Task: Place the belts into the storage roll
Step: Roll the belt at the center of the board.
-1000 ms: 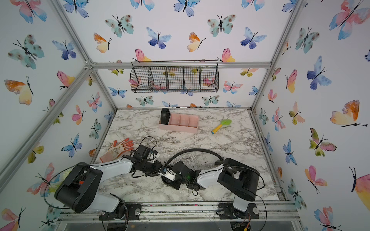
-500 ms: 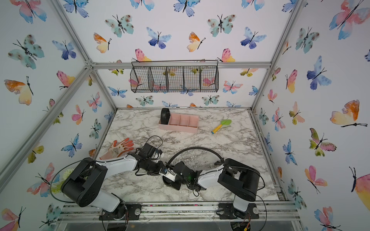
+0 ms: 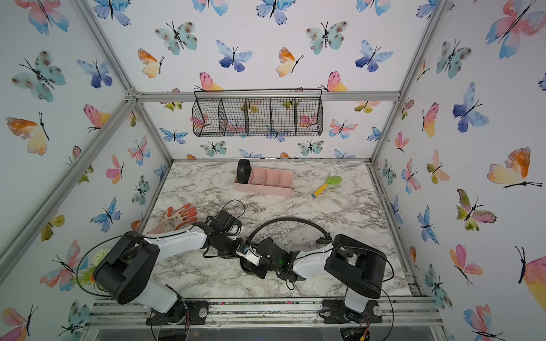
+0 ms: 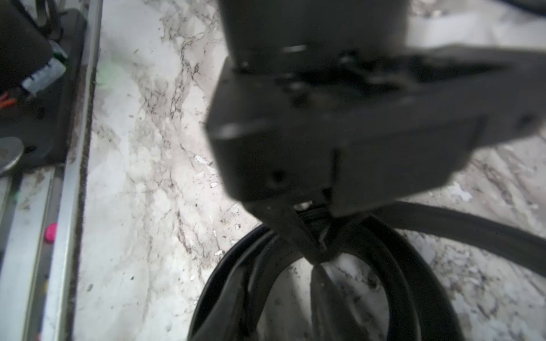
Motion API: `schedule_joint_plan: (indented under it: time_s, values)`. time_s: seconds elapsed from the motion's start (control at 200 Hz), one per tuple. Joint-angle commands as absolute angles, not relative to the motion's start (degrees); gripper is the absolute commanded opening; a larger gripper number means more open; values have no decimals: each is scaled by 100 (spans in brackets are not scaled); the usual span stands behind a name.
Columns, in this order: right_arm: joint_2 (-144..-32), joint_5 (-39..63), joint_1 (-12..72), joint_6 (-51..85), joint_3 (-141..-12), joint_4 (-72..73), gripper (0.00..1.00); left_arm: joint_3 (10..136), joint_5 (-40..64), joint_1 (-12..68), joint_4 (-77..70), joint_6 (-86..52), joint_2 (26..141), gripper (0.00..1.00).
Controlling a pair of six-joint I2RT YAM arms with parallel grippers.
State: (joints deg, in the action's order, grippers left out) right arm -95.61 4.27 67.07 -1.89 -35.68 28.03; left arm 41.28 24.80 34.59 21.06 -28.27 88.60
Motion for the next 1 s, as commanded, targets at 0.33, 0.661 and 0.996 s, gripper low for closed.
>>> schedule_joint_plan:
  time_s: [0.33, 0.661, 0.996]
  values:
    - [-7629, 591, 5607, 909, -3559, 794, 83, 4703, 1365, 3518, 3276, -2644, 8937, 8]
    - [-8980, 271, 4076, 339, -5349, -1502, 91, 5753, 184, 3788, 4224, -2318, 9692, 8]
    - [-9937, -95, 3296, -75, -5830, -1723, 99, 6214, -200, 3788, 4490, -2019, 10094, 8]
